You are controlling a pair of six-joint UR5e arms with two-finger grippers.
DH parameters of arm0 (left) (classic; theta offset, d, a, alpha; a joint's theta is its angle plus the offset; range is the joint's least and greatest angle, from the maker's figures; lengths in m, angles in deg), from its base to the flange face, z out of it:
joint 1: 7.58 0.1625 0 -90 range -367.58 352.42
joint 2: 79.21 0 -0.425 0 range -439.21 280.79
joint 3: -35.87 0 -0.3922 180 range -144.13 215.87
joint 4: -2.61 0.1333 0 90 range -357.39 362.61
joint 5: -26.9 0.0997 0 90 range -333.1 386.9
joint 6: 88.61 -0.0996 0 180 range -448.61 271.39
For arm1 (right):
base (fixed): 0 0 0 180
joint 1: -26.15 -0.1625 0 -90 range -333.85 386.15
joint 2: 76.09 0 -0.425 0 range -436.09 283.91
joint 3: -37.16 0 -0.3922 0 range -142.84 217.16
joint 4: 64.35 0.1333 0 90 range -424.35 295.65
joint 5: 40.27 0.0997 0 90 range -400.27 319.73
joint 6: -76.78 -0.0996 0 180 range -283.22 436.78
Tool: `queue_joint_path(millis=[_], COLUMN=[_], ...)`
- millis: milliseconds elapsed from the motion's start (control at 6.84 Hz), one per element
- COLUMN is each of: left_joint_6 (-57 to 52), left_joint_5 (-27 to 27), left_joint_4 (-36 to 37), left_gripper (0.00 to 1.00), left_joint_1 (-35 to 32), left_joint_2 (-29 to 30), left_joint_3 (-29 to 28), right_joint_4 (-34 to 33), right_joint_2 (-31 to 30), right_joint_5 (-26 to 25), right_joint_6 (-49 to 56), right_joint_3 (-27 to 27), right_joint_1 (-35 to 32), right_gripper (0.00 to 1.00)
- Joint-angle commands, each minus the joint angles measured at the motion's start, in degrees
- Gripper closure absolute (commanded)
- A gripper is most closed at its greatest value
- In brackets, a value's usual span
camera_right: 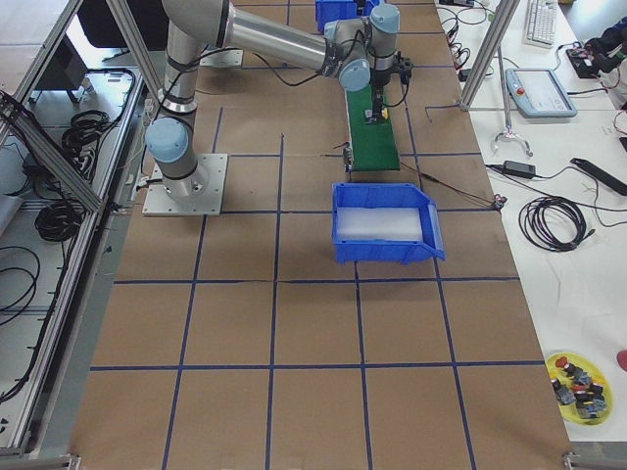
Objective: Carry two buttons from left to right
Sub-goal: 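Release the red button on the belt while the right gripper grasps the yellow button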
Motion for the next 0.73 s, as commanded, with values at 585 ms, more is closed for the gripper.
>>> queue_joint_path(millis=[585], left_joint_6=[4.1], left_joint_5=[0.1], left_joint_4=[-12.8], left_gripper=[0.0], left_joint_1=[-6.3], left_joint_2=[-13.9], left_joint_3=[1.4], right_joint_4=[-6.9], right_joint_2=[6.7], right_joint_5=[-0.9], right_joint_6=[0.6], right_joint_3=[-0.1], right_joint_1=[-0.6], right_gripper=[0.33])
